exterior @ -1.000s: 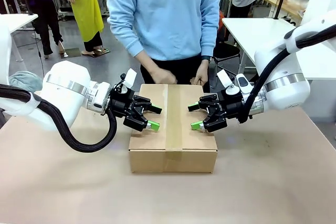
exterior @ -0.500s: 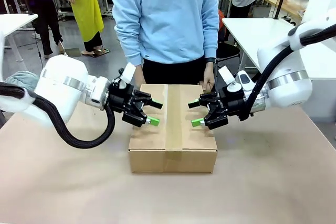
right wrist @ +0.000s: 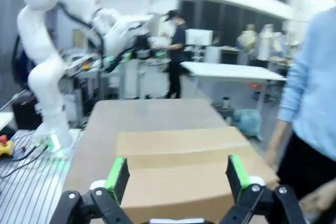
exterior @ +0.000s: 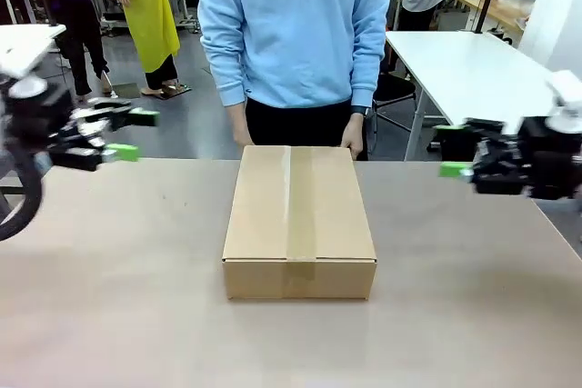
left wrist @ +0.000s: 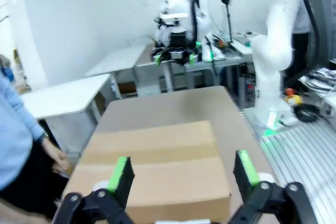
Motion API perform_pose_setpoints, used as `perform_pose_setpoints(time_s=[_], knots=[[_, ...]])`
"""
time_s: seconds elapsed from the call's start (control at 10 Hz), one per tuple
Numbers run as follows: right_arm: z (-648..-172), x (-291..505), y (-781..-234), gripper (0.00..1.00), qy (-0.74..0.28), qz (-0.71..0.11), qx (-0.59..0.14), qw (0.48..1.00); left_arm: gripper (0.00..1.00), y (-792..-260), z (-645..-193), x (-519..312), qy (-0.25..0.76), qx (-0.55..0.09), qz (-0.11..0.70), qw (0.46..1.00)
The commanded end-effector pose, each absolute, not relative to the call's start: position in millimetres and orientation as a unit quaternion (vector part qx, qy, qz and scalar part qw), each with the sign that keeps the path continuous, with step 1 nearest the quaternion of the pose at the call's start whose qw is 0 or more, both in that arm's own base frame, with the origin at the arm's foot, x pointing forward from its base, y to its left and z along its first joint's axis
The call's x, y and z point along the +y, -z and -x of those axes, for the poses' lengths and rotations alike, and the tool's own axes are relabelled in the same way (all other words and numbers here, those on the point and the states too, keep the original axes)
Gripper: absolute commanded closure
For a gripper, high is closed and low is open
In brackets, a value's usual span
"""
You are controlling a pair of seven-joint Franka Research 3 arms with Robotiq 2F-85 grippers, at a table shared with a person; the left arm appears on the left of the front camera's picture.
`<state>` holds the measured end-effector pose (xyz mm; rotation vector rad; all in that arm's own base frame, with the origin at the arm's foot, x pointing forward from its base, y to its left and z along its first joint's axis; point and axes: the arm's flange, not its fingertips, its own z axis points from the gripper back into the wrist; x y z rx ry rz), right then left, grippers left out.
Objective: Pack the gift set into the box.
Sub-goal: Press and hold the closed box until the human finishes sealing it.
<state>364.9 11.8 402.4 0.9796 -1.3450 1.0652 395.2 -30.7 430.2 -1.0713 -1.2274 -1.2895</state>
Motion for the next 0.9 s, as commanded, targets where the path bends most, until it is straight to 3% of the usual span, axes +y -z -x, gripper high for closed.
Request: perform_pose_setpoints(time_s=[0.0,0.1,0.2,0.8], knots=[[-346,-12,-372,0.0,-0.359,-0.395,-0.627,0.567,0.0,-369,-399,-6,0.457,-0.537,0.462,0.537],[-365,12,-402,0.0,-0.45,-0.414,-0.568,0.551,0.0,-350,-404,-12,0.427,-0.529,0.477,0.557],[-365,12,-402,0.0,-0.45,-0.414,-0.568,0.551,0.0,-398,-390,2,0.492,-0.519,0.45,0.535],[-365,12,-402,0.0,-0.45,-0.414,-0.568,0.551,0.0,-398,-390,2,0.492,-0.519,0.45,0.535]])
